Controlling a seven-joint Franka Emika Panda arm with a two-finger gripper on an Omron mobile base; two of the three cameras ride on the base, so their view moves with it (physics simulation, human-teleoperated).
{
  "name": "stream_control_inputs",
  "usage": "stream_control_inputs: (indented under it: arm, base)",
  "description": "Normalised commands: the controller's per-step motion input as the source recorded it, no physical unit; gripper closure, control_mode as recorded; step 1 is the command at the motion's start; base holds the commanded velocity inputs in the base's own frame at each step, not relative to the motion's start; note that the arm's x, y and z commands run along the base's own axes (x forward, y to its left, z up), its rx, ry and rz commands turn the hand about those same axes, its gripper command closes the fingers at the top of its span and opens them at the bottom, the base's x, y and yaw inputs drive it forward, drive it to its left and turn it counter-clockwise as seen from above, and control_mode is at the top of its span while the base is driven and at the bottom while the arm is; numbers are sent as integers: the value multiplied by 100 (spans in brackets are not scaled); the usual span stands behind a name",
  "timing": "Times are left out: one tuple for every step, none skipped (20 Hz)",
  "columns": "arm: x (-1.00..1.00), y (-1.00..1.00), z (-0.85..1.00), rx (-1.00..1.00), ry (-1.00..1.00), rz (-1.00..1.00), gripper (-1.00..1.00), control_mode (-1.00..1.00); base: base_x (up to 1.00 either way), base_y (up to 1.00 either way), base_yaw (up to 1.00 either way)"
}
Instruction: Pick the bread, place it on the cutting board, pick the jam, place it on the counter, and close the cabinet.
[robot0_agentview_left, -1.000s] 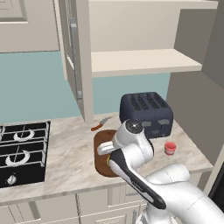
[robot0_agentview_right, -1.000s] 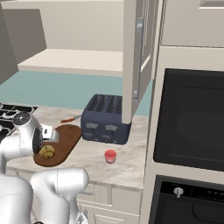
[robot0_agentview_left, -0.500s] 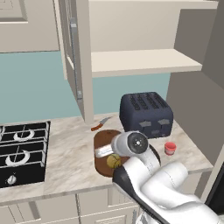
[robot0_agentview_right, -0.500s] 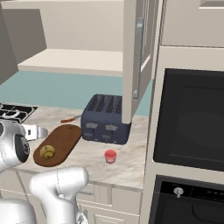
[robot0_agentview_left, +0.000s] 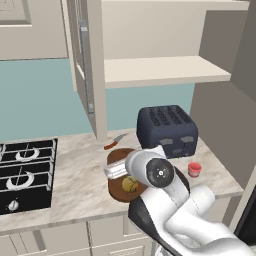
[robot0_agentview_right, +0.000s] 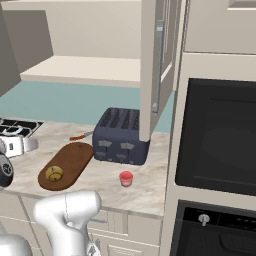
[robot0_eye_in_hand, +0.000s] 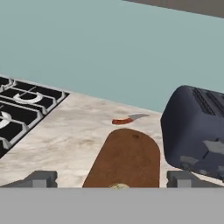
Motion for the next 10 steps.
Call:
stream_control_inputs:
  arm:
    - [-34, -4, 21, 3, -17, 2, -100, -100]
    - [-36, -4, 21, 3, -17, 3, -100, -100]
    - [-34, -9, 12, 1, -18, 3, -100, -100]
    - [-24, -15, 18, 3, -14, 3, -100, -100]
    - [-22, -14, 18, 2, -13, 3, -100, -100]
    - [-24, -14, 14, 1, -14, 4, -100, -100]
    - [-26, -18, 9, 1, -16, 4, -100, -100]
    - [-29, -19, 10, 2, -15, 2, -100, -100]
    - [-29, -27, 5, 2, -17, 1, -100, -100]
    - [-34, -29, 3, 3, -19, 2, -100, -100]
  base:
    - [0, 0, 0]
    - [0, 0, 0]
    - [0, 0, 0]
    - [0, 0, 0]
    - [0, 0, 0]
    - [0, 0, 0]
    - [0, 0, 0]
    - [0, 0, 0]
    - [0, 0, 0]
    - [0, 0, 0]
